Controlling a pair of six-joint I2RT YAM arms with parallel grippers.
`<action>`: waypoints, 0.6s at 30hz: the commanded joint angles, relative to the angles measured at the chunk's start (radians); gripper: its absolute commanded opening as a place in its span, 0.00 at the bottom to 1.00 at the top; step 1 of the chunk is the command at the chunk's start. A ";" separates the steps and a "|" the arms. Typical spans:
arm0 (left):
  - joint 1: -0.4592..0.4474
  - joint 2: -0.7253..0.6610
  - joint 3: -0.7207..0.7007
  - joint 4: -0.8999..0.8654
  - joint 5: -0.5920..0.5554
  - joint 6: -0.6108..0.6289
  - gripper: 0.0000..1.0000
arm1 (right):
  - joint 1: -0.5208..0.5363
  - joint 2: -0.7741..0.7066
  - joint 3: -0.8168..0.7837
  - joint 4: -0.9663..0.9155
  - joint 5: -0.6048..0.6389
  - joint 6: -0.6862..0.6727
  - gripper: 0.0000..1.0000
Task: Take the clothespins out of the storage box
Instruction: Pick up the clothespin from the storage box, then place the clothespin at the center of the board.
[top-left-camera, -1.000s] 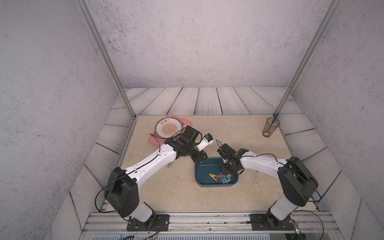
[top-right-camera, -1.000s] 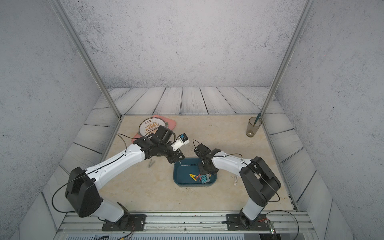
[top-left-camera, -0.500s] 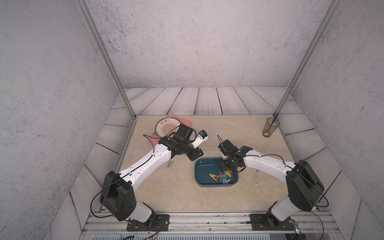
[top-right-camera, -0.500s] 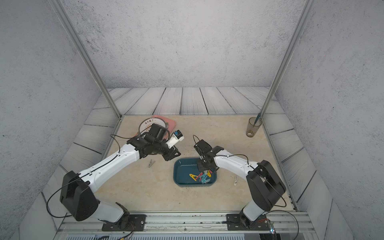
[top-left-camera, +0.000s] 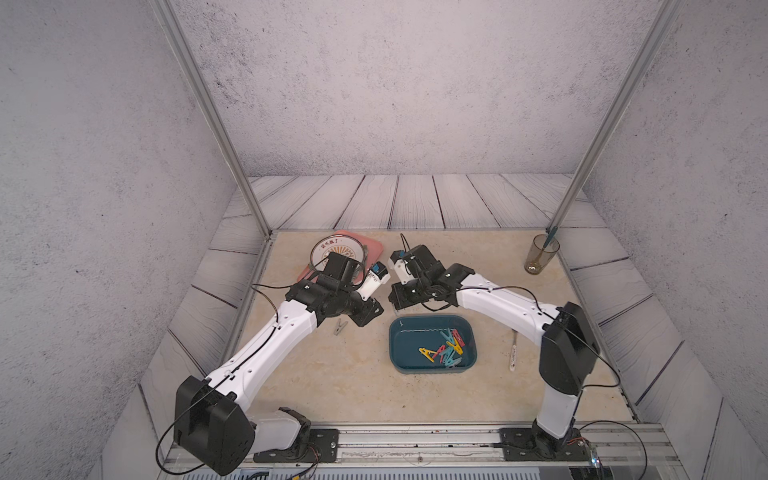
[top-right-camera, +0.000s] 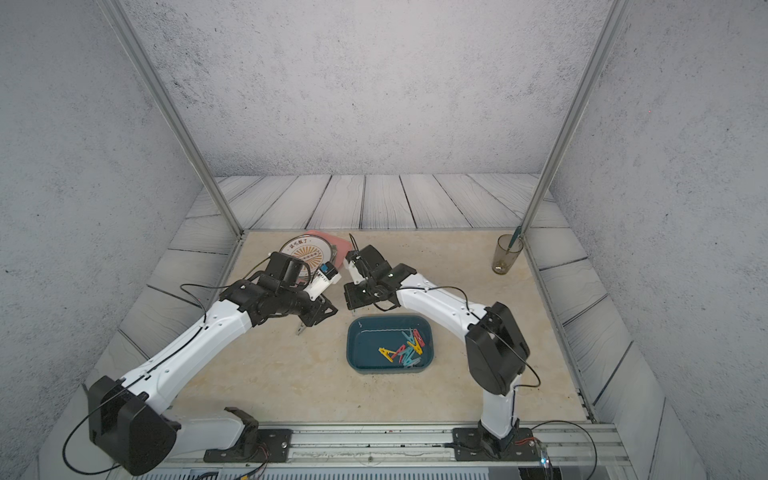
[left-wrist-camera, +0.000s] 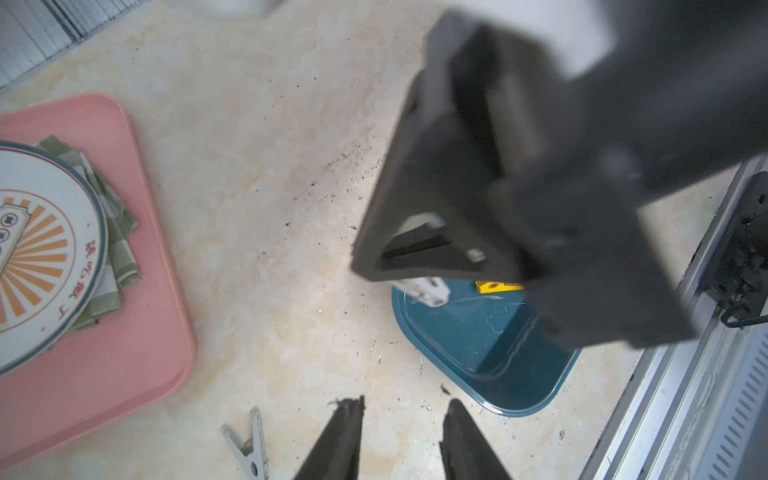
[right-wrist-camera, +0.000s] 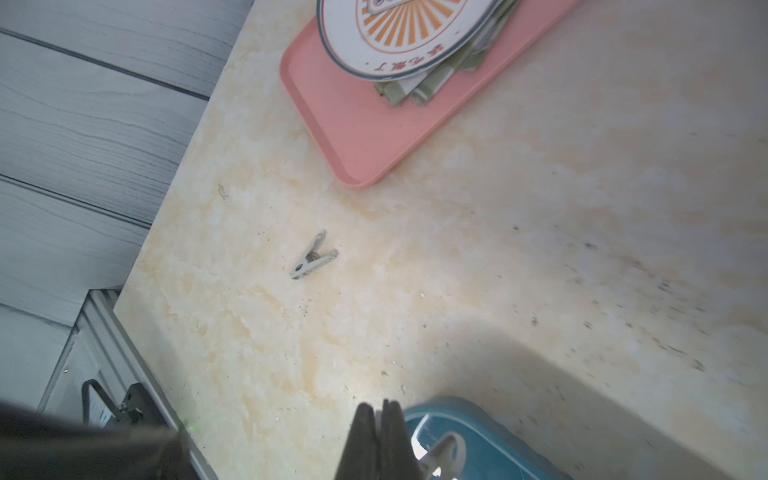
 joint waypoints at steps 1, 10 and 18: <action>0.008 -0.029 -0.022 -0.015 0.004 0.003 0.38 | 0.017 0.128 0.099 -0.004 -0.065 0.013 0.00; 0.009 -0.052 -0.040 -0.011 -0.003 0.010 0.39 | 0.024 0.373 0.296 -0.014 -0.147 0.030 0.00; 0.010 -0.063 -0.049 -0.004 -0.009 0.022 0.39 | 0.032 0.506 0.385 -0.037 -0.173 0.049 0.04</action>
